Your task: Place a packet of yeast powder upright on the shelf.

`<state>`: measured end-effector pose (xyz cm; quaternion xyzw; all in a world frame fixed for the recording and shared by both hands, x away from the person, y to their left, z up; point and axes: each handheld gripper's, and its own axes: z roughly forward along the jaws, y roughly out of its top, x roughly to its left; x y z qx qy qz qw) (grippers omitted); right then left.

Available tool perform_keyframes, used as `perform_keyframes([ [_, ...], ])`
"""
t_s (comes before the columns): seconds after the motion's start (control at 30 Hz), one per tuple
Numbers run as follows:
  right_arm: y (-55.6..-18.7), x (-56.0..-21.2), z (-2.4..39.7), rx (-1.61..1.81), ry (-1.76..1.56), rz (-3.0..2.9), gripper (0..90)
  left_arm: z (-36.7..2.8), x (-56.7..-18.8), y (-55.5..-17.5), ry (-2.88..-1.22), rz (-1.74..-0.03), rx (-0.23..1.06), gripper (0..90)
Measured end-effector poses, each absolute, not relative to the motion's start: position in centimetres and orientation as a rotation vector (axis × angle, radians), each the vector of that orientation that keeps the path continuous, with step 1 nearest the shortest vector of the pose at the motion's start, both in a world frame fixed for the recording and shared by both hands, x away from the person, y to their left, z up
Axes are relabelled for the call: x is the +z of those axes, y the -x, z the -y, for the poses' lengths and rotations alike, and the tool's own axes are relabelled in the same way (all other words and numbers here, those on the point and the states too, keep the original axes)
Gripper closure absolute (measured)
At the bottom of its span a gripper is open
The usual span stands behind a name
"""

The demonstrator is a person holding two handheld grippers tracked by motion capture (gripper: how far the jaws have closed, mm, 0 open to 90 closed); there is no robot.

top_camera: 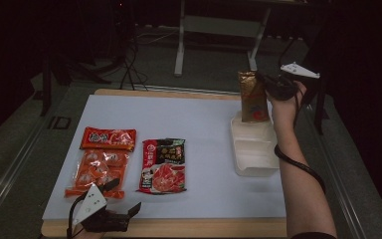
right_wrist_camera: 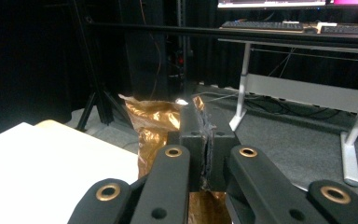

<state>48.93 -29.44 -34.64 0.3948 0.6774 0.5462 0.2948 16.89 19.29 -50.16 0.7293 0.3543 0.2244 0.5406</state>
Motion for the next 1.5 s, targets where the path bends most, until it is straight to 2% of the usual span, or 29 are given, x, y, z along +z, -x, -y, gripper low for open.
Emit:
perform_keyframes([
  [0.67, -51.0, -39.6, 29.5, 1.482, -1.019, -1.821, 87.7, -19.2, -50.3, -16.9, -1.739, -0.842, 0.53, 2.5],
  [1.27, -49.5, -41.4, 31.2, 1.5, -1.307, -1.892, 87.1, -19.1, -50.1, -17.0, -1.745, -0.833, 0.534, 2.5],
  [1.5, -48.7, -41.6, 32.8, 1.454, -1.322, -1.871, 86.1, -19.0, -50.1, -17.0, -1.745, -0.828, 0.533, 2.4],
])
